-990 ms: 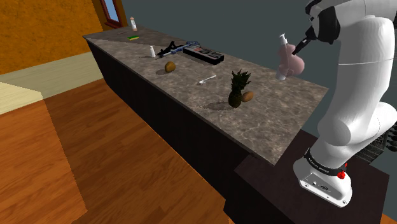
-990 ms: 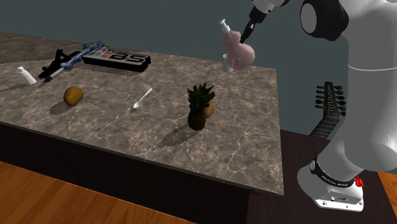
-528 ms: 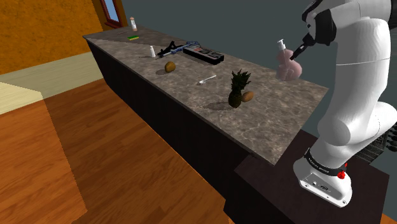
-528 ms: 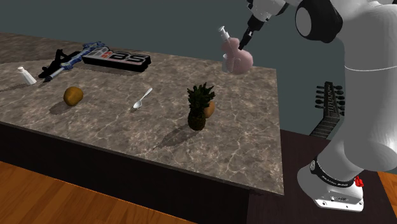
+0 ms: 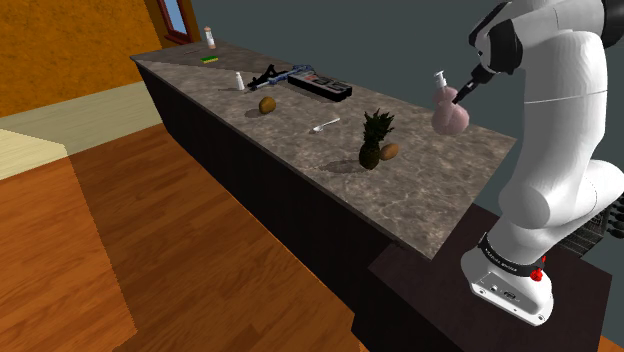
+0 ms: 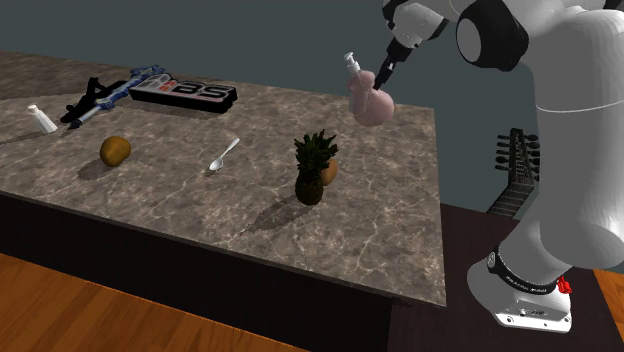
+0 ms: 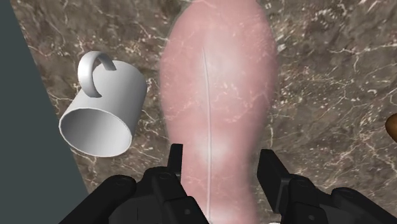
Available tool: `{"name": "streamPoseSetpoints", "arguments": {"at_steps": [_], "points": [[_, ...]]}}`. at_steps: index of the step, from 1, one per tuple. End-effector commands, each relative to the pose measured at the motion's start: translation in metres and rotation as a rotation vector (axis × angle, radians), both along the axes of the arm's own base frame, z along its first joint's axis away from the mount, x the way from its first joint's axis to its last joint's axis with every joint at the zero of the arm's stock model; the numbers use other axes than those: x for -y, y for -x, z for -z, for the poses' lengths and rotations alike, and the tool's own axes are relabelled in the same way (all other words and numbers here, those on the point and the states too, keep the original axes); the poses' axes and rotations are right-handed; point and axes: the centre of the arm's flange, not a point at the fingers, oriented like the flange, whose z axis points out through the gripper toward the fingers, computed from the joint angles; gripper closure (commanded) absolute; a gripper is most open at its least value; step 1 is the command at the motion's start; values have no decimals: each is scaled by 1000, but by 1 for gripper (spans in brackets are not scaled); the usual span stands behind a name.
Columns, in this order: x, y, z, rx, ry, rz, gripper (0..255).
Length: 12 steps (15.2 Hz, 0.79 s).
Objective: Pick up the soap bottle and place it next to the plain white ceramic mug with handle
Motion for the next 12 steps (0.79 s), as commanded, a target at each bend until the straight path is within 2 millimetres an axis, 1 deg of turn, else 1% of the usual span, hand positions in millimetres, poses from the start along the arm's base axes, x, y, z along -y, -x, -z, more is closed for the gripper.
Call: {"name": "streamPoseSetpoints", "arguments": {"at_steps": [1,4,11,12], "points": [[1,0,9,1,1,0,255],[1,0,25,1,1,0,255],[1,0,25,1,1,0,255],[1,1,25,1,1,0,0]]}}
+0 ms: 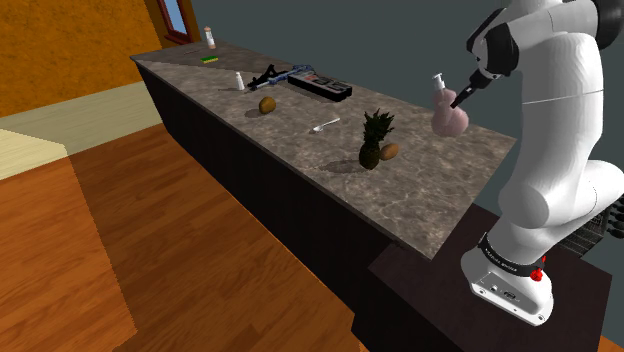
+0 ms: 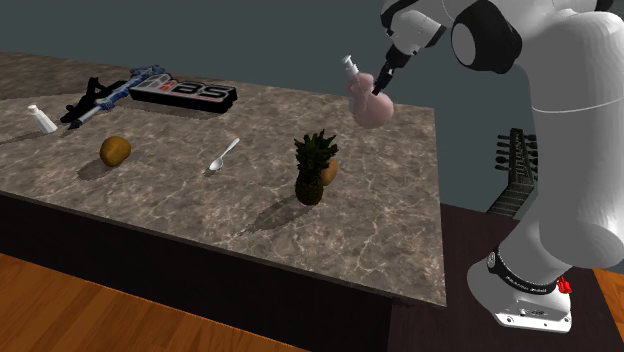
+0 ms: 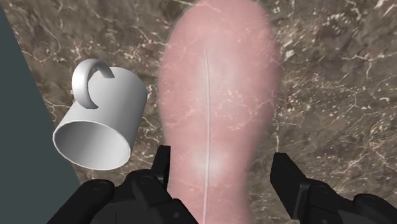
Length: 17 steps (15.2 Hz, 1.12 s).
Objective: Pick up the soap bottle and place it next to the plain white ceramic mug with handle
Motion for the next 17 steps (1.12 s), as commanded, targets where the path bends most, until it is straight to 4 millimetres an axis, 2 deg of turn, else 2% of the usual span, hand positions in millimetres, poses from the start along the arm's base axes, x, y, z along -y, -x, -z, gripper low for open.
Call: {"name": "streamPoseSetpoints", "arguments": {"at_steps": [1,5,9,17], "points": [[-1,1,5,-6,-5,0,0],[0,0,3,-6,-5,0,0],[1,19,-43,-6,-5,0,0],[1,19,-43,-6,-5,0,0]]}}
